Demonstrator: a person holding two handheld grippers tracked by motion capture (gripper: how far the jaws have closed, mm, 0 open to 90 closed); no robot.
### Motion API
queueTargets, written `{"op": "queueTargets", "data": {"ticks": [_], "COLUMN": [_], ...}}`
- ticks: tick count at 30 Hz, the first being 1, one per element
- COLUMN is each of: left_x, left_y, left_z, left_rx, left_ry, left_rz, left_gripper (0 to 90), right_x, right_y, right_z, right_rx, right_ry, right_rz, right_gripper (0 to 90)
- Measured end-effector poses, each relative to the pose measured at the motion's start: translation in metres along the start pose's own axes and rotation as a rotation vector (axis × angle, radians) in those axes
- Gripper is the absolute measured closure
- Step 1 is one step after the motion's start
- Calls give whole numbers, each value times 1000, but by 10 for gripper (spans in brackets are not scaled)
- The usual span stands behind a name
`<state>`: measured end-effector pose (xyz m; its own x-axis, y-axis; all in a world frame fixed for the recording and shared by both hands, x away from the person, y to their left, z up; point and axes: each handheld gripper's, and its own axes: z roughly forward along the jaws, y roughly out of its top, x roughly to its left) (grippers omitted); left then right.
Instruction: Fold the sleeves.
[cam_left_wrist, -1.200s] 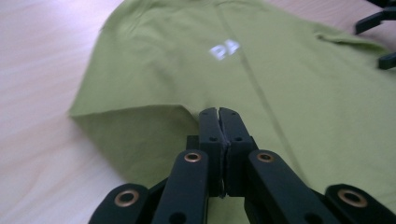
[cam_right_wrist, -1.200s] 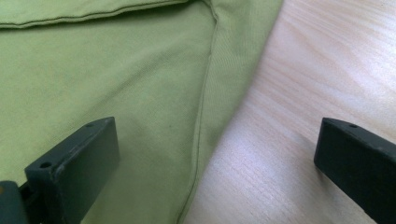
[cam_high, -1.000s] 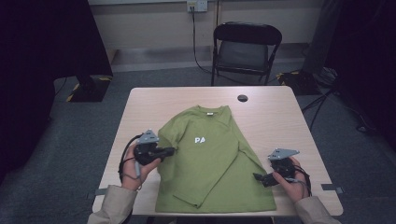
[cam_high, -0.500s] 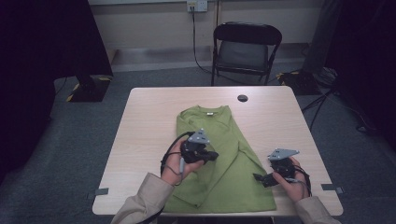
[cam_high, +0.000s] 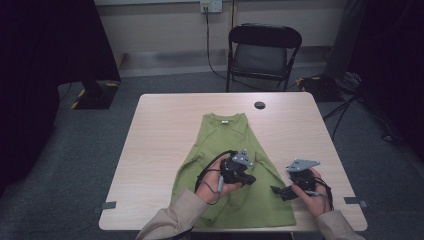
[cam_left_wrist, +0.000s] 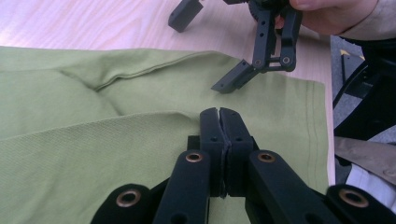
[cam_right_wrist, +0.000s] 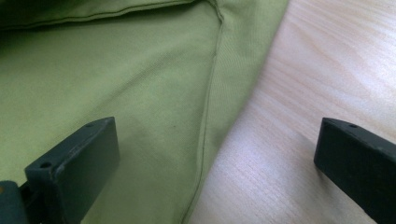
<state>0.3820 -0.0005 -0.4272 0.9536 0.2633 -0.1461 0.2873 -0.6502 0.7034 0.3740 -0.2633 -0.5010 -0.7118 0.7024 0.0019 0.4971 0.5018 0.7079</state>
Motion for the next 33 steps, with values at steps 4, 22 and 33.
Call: {"op": "queueTargets", "data": {"ticks": [4, 22, 33], "left_x": [0, 5, 28], "left_y": [-2, -8, -39], "left_z": [9, 6, -28], "left_rx": [15, -51, -37], "left_ry": [-14, -2, 107], "left_rz": [-9, -27, -61], "left_gripper": [890, 198, 162], "right_x": [0, 0, 0], "right_y": [0, 0, 0], "right_z": [0, 0, 0], "right_rx": [0, 0, 0], "right_ry": [0, 1, 1], "right_rz": [1, -1, 0], "right_gripper": [0, 0, 0]}}
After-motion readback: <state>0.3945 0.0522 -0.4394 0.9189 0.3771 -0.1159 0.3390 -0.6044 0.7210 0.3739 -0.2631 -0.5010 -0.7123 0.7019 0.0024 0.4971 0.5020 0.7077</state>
